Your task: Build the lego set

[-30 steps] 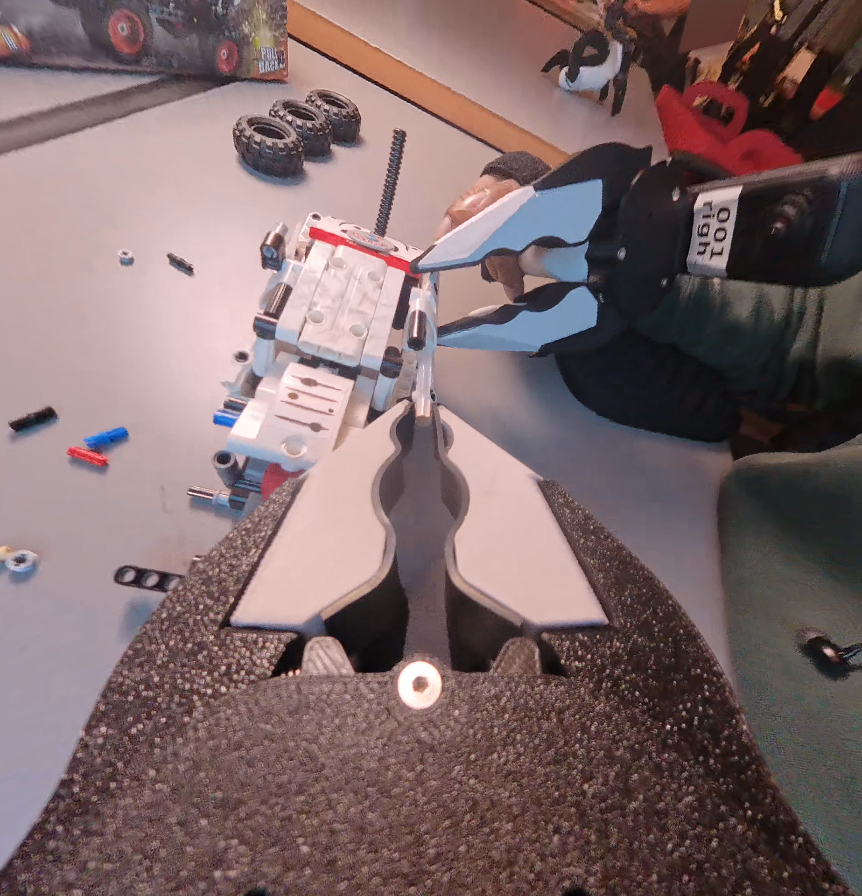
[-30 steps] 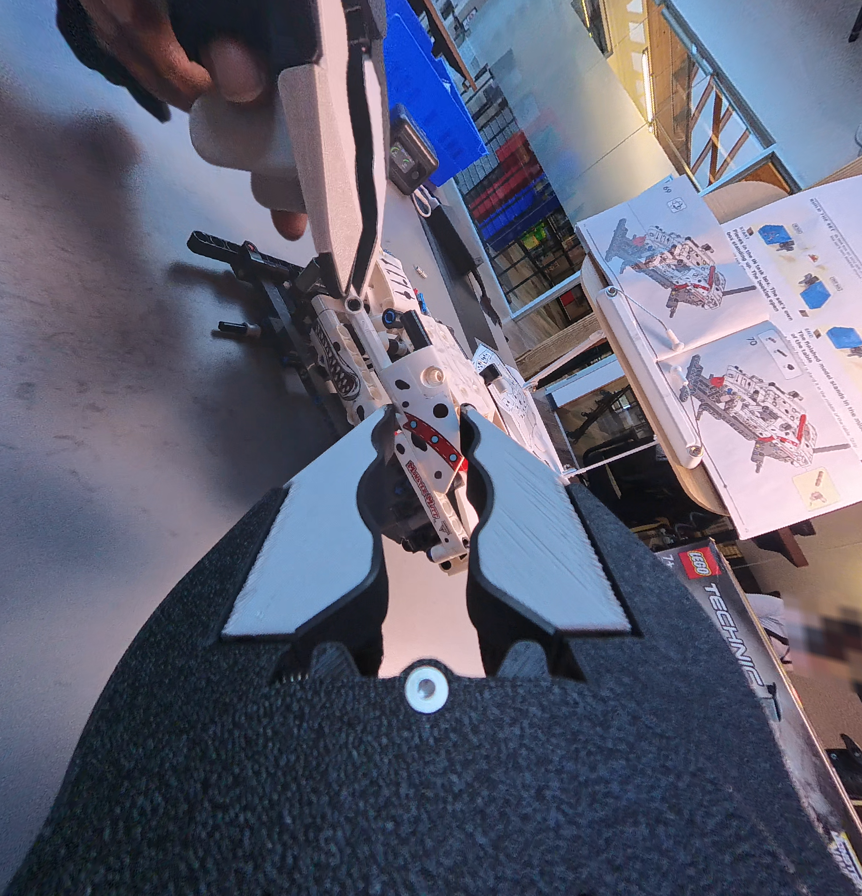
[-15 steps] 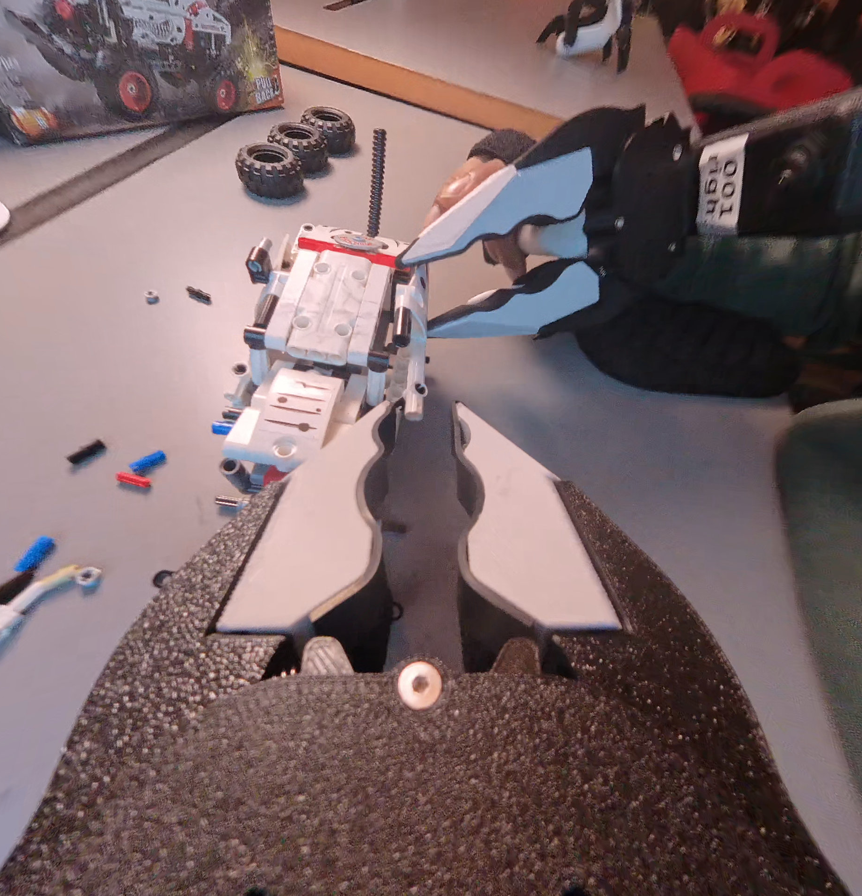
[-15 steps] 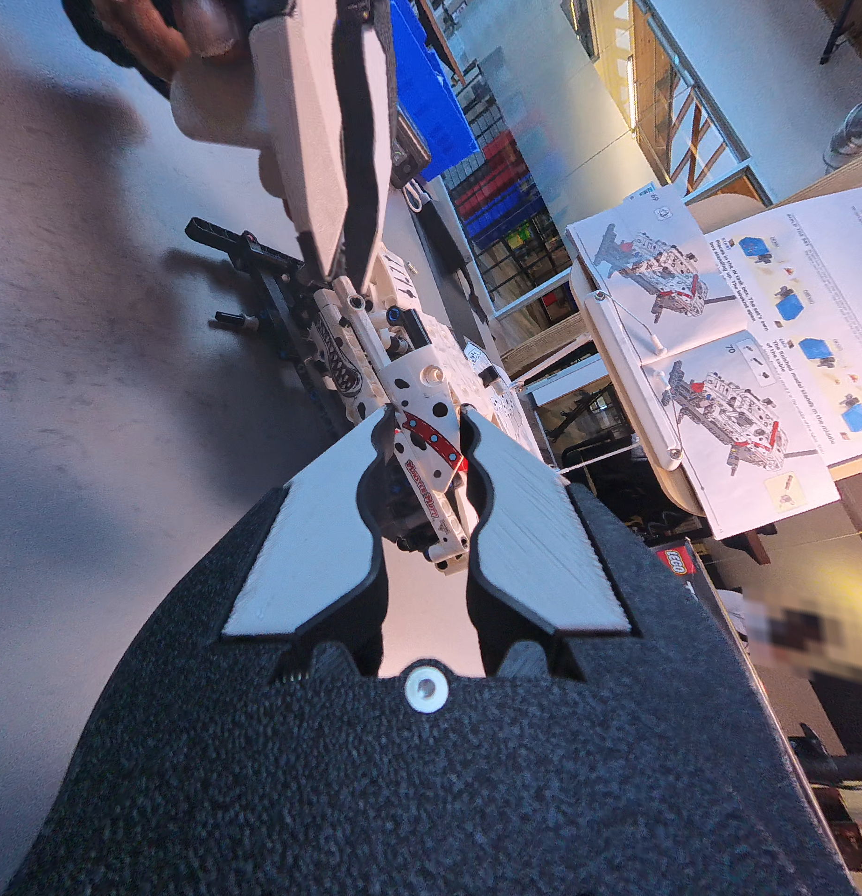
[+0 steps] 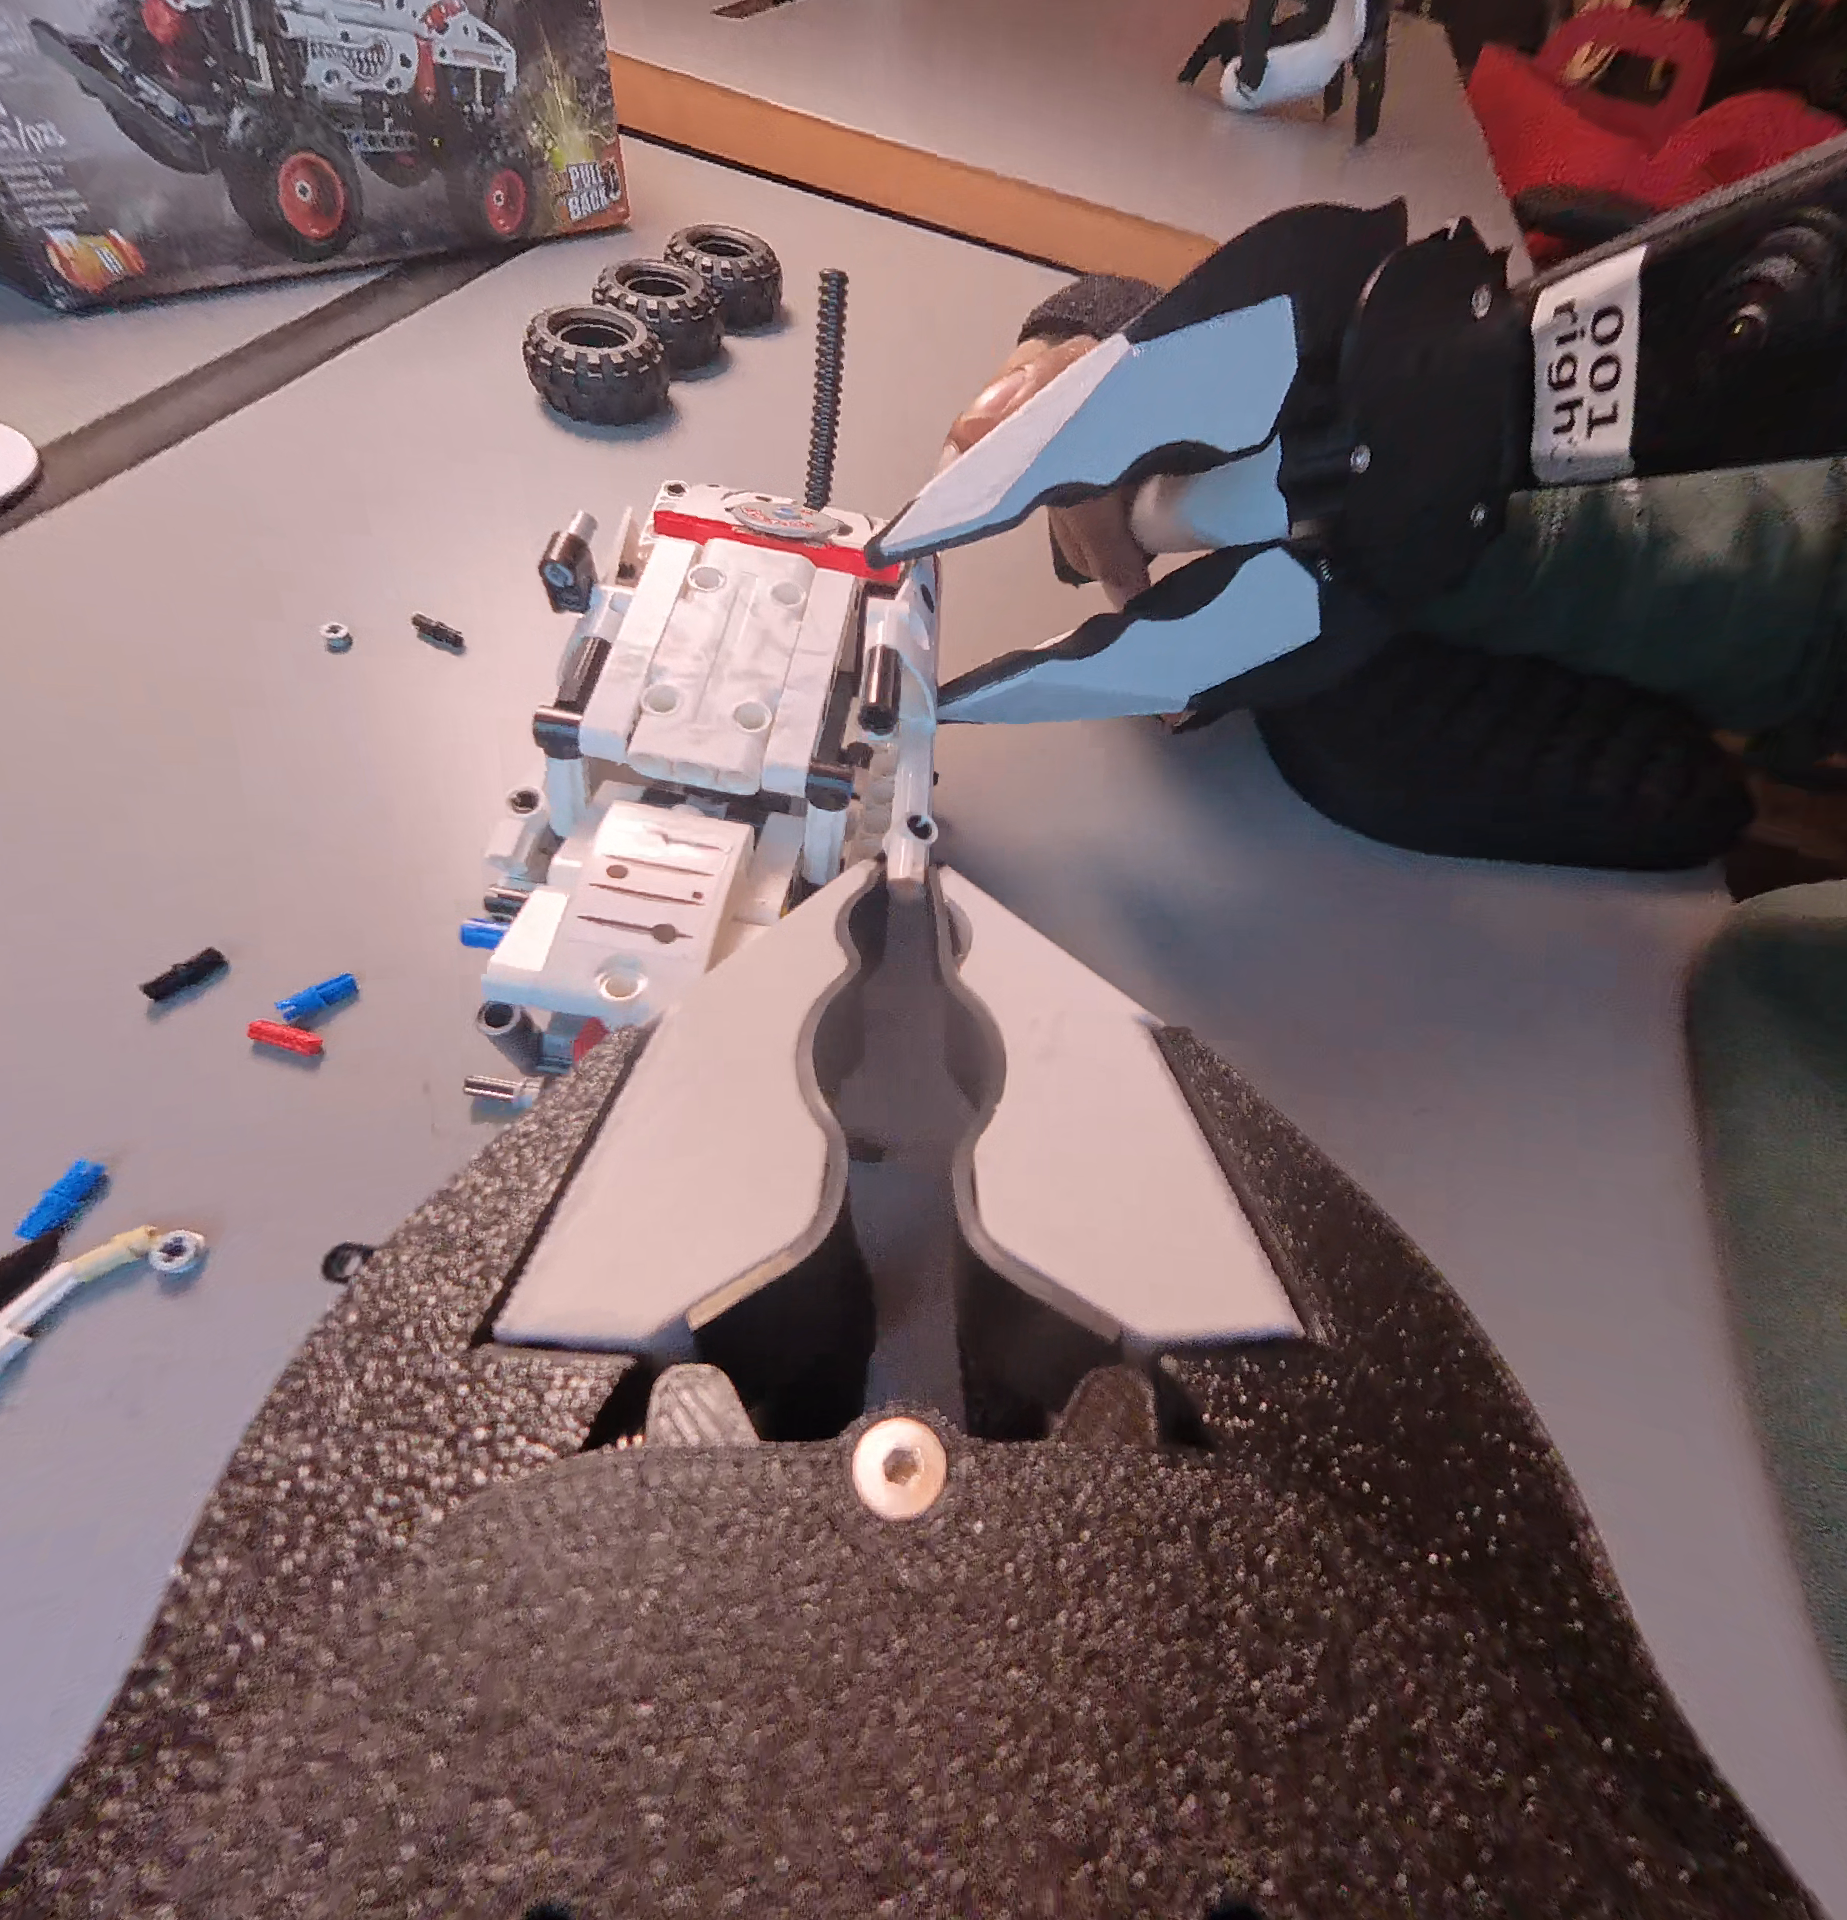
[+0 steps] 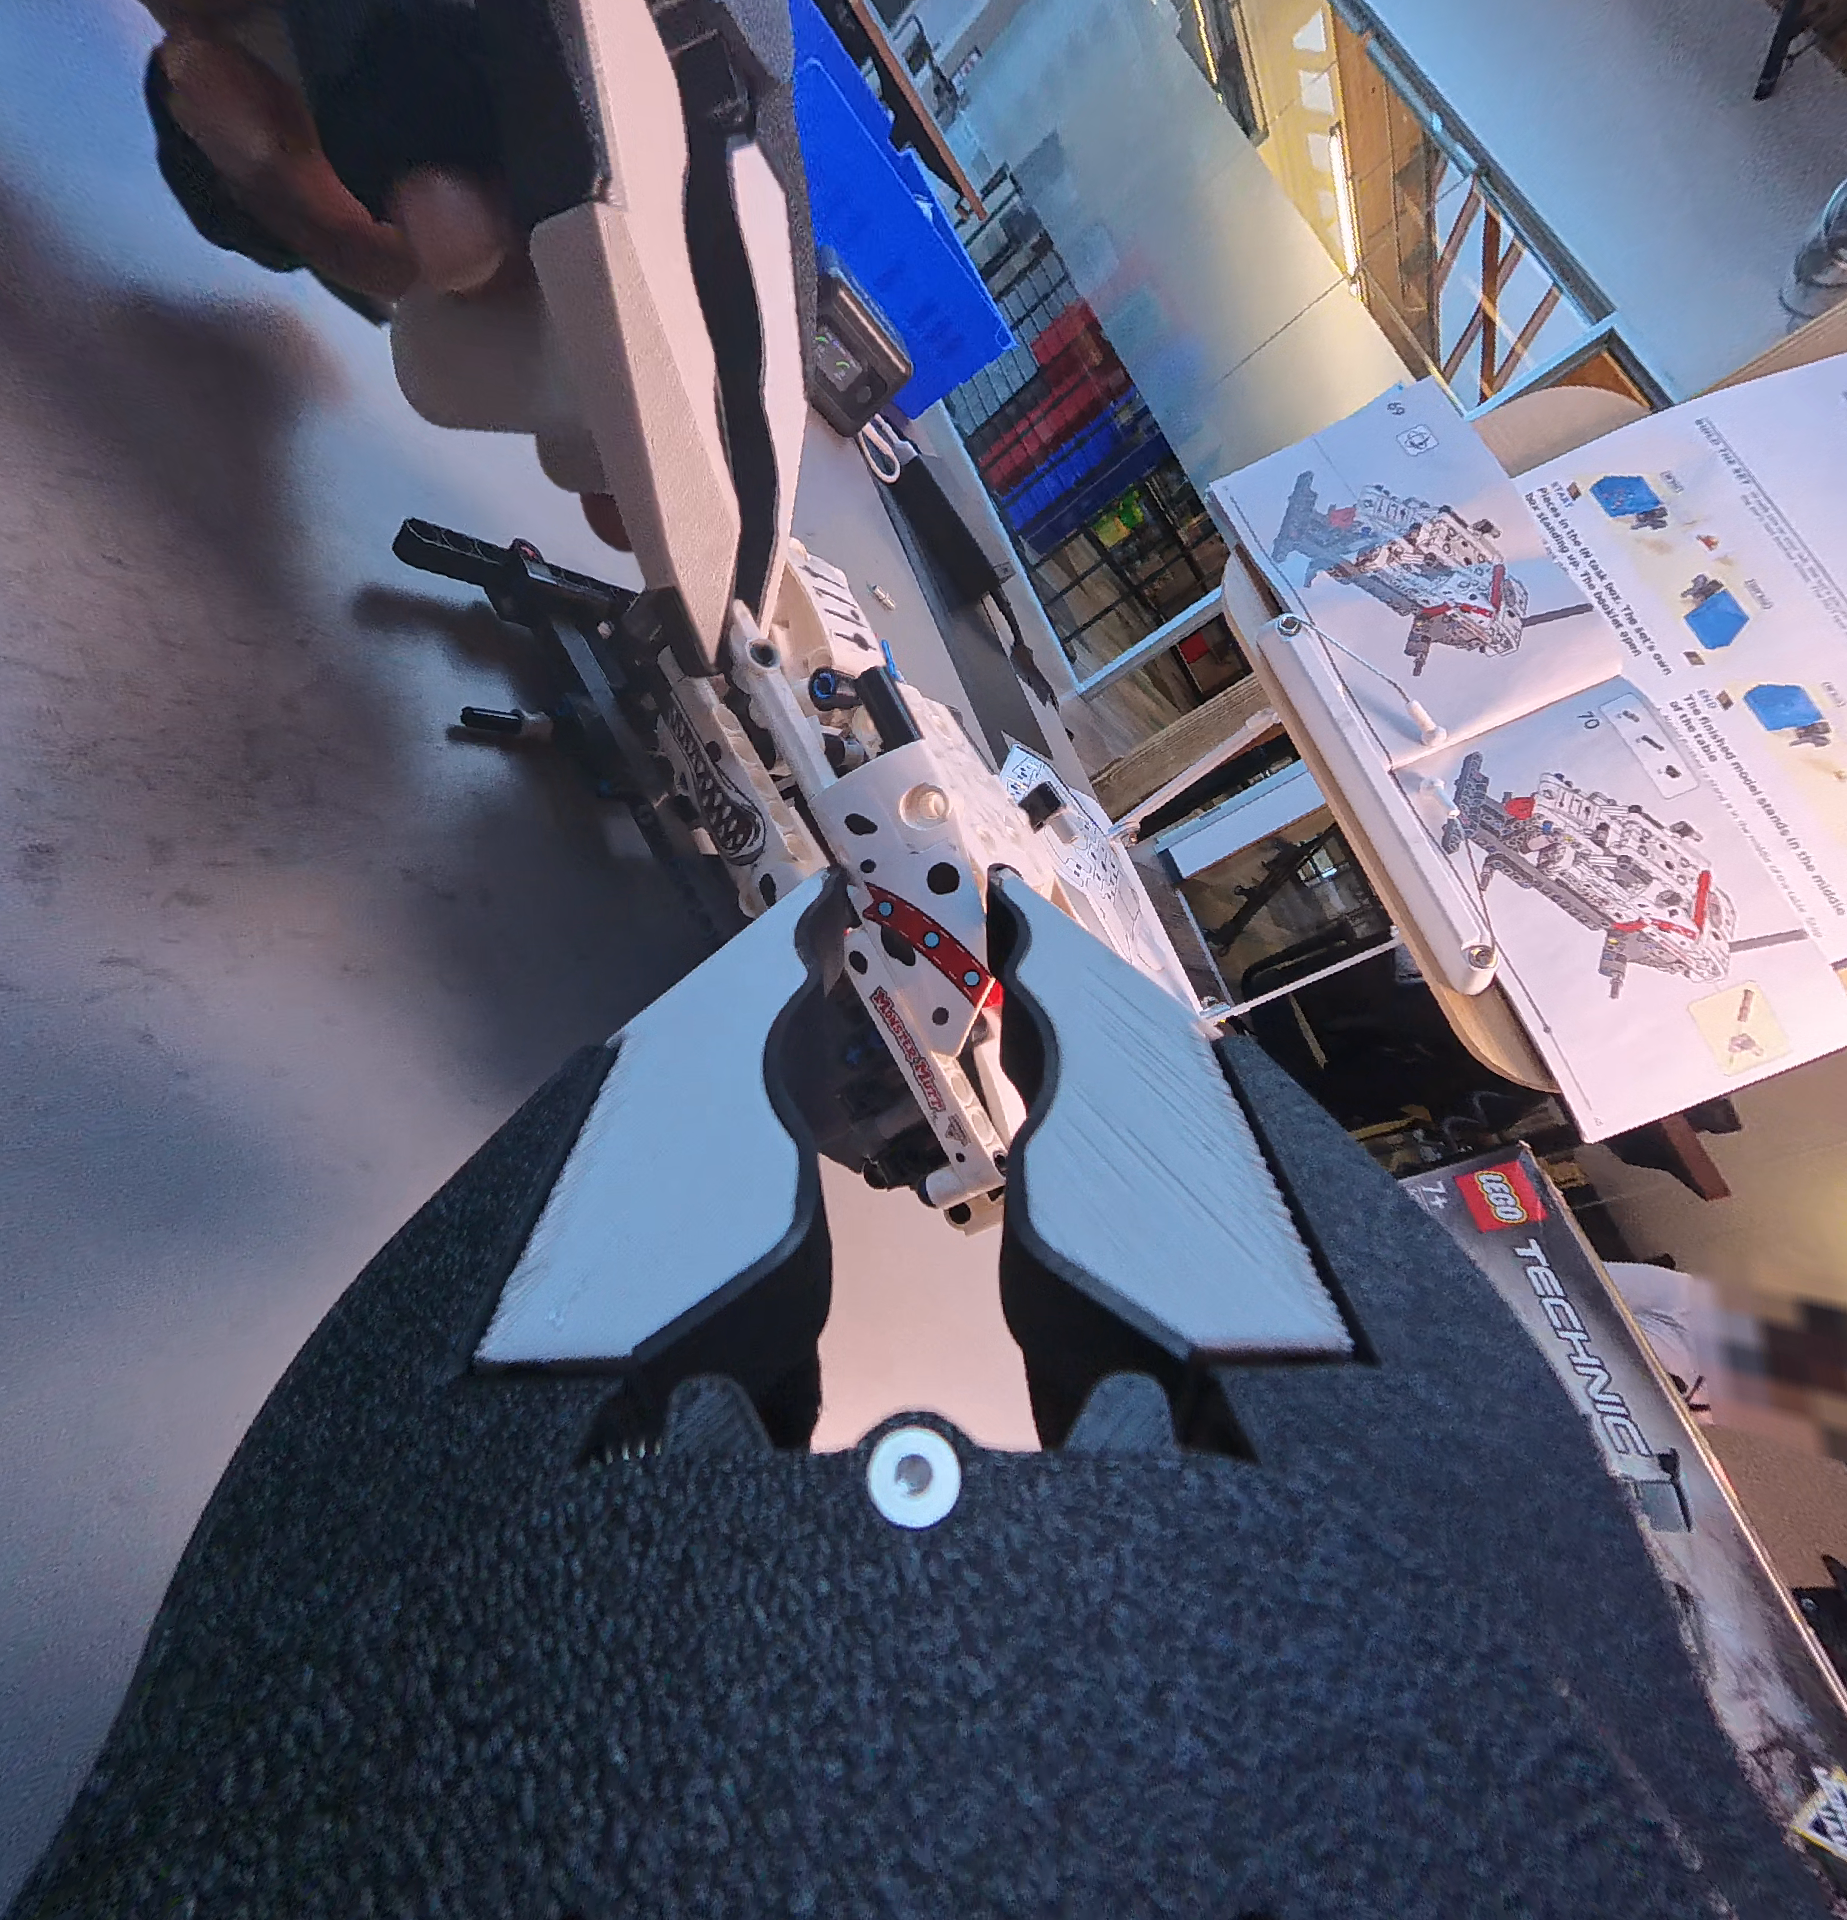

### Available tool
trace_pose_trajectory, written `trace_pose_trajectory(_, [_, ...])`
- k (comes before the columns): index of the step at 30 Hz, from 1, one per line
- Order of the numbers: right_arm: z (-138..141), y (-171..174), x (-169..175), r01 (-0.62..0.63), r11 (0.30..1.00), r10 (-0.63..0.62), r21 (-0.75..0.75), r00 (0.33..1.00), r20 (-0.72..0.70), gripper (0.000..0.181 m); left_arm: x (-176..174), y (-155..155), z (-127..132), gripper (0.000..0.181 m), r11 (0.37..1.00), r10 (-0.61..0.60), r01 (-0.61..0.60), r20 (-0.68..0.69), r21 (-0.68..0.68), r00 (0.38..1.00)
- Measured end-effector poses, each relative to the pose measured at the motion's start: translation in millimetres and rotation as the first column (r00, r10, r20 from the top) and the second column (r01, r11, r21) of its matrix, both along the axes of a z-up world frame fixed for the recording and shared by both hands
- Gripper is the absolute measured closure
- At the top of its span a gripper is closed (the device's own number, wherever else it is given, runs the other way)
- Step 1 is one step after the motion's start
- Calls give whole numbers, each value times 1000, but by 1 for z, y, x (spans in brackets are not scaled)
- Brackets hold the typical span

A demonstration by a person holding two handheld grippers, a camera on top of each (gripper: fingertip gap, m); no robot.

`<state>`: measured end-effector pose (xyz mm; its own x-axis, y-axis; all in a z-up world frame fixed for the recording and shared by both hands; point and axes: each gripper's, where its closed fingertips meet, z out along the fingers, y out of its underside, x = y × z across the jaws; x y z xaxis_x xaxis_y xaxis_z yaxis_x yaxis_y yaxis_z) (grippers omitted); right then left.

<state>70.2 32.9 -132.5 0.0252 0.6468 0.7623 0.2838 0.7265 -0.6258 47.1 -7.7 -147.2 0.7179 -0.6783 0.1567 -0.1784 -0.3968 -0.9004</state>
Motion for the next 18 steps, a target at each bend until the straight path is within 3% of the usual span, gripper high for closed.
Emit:
trace_pose_trajectory(7, [4, 3, 0, 11, 1000, -11, -18, 999, -31, 156, 1, 2, 12, 175, 983, 54, 3, 302, -184, 952])
trace_pose_trajectory(11, [6, 4, 0, 22, 1000, -23, -12, 999, -38, 156, -1, 4, 16, 175, 971, 92, 5, 395, -238, 914])
trace_pose_trajectory(14, [4, 3, -1, 16, 1000, -17, -14, 999, -33, 156, -2, 0, 12, 174, 983, 43, 13, 299, -184, 953])
trace_pose_trajectory(18, [0, 1, -2, 18, 1000, -18, 11, 1000, -13, 156, -12, -3, 12, 166, 1000, 20, -20, 18, 13, 1000])
